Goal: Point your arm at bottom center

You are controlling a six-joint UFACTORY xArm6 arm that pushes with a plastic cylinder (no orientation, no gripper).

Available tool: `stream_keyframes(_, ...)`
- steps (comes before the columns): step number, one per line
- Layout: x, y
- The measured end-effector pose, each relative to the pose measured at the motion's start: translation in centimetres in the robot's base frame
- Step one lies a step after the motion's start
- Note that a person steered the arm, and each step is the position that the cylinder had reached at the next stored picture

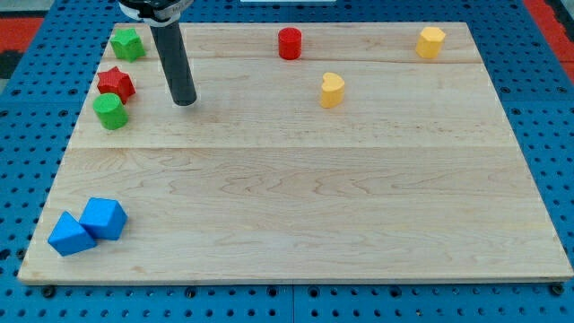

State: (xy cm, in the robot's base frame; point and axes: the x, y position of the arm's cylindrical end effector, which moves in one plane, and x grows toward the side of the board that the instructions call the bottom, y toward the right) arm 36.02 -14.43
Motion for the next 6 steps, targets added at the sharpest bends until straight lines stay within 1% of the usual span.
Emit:
stream_keyframes(1,-0.4,0.2)
stream_keyframes(2,-1.5,2.0)
stream_keyframes(3,-4.2,2.0)
stream_keyframes(4,-1.4,4.2)
stream_keyframes(6,14.9,13.5)
